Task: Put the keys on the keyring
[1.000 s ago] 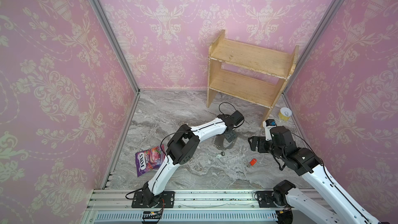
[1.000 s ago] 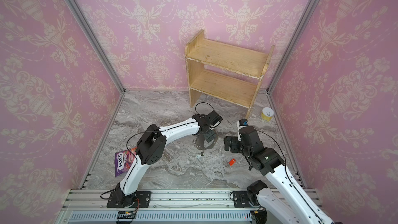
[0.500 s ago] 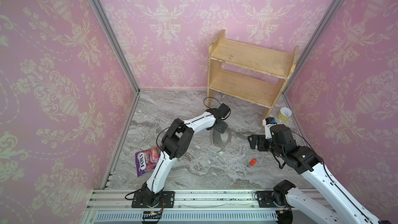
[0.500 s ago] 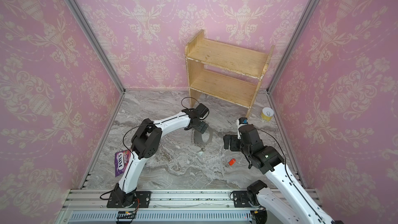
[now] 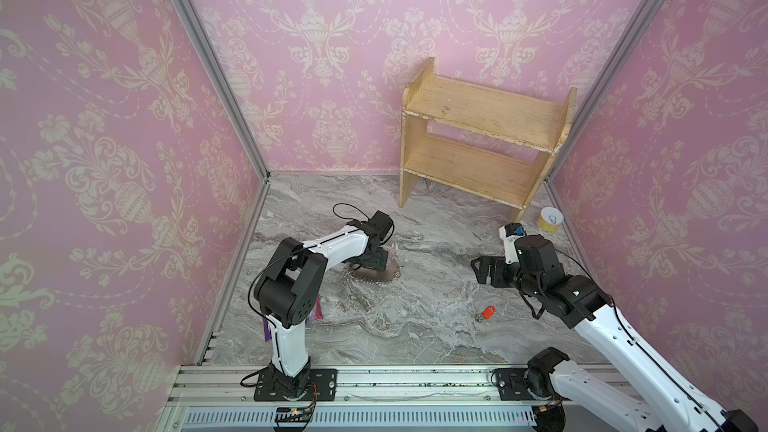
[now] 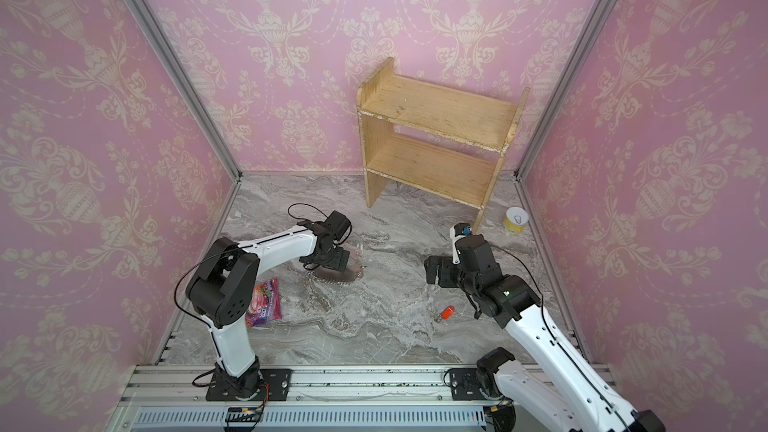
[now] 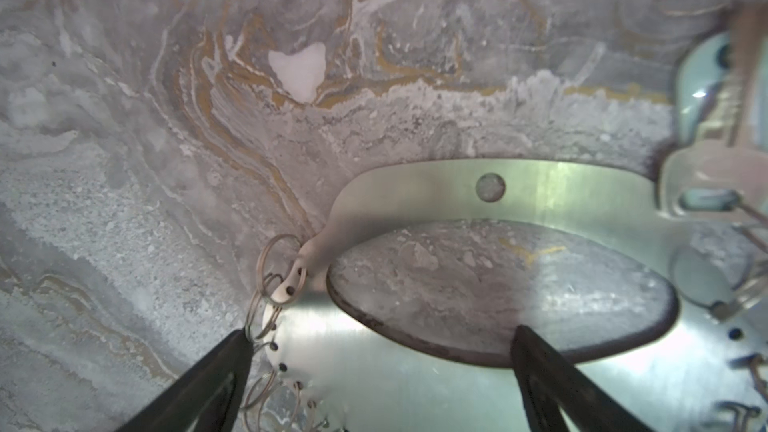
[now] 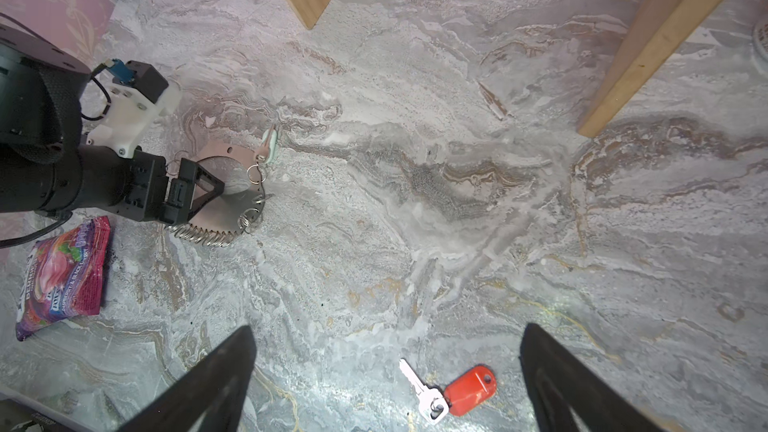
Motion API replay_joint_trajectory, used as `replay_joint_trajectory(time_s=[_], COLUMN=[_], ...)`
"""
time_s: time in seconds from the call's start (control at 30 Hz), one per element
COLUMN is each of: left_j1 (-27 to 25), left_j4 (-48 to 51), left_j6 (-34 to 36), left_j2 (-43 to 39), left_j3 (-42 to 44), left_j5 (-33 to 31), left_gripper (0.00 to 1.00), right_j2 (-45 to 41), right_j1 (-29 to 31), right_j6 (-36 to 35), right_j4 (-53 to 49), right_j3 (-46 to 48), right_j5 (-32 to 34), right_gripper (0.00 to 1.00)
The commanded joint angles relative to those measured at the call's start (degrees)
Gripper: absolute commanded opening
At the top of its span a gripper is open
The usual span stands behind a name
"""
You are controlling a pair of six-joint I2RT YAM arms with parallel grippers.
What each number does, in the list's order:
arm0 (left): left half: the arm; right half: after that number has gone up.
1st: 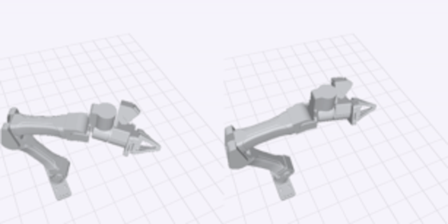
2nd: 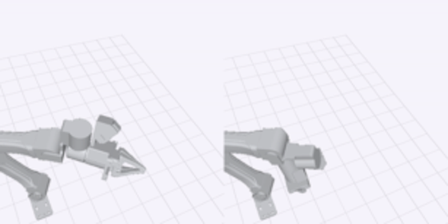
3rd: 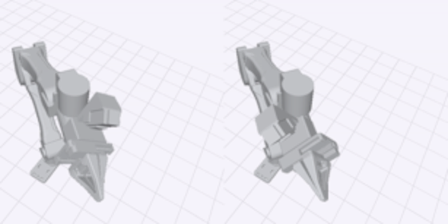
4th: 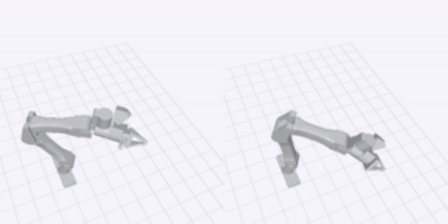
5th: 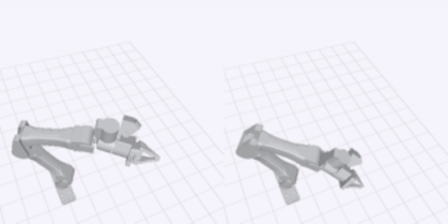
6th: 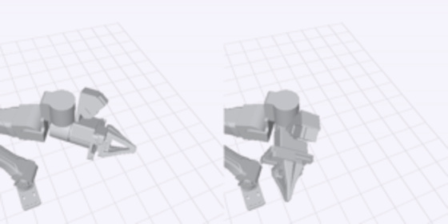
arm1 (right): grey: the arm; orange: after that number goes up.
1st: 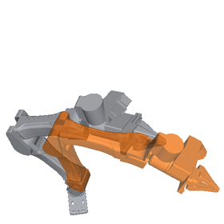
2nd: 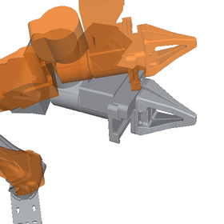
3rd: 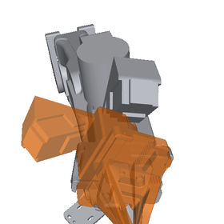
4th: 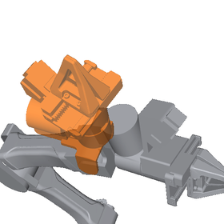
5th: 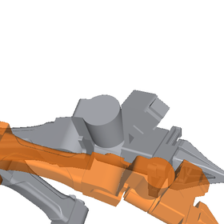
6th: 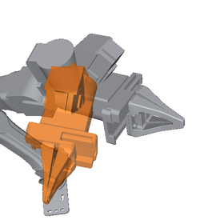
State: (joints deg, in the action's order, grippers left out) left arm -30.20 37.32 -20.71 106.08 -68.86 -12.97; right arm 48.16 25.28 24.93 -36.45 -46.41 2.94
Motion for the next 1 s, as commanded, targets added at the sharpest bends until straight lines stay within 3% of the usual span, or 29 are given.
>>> replay_joint_trajectory(time_s=[0.0,0.23,0.47,0.7,0.97], left_j1=[-1.6,-4.2,3.8,8.5,8.8], left_j4=[-1.3,1.0,-10.7,-17.0,-18.3], left_j6=[-1.6,-1.5,-6.4,-9.3,-14.2], left_j2=[-5.6,-9.3,-14.6,-14.7,-11.5], left_j3=[1.4,-0.6,9.2,15.7,18.7], left_j5=[-0.4,-3.7,9.6,13.6,14.1], left_gripper=[0.99,0.99,0.99,0.99,0.99], right_j2=[-0.7,-1.5,-1.2,-1.5,-0.5], right_j1=[0.3,0.5,1.1,1.6,2.4], right_j6=[1.1,1.4,1.8,1.7,2.2], right_j4=[0.2,-0.3,0.5,0.4,1.6], right_j3=[-1.2,-0.9,-0.9,-1.0,-1.5], right_j5=[-1.0,-1.9,-2.9,-2.9,-3.3], right_gripper=[1.00,1.00,1.00,1.00,1.00])
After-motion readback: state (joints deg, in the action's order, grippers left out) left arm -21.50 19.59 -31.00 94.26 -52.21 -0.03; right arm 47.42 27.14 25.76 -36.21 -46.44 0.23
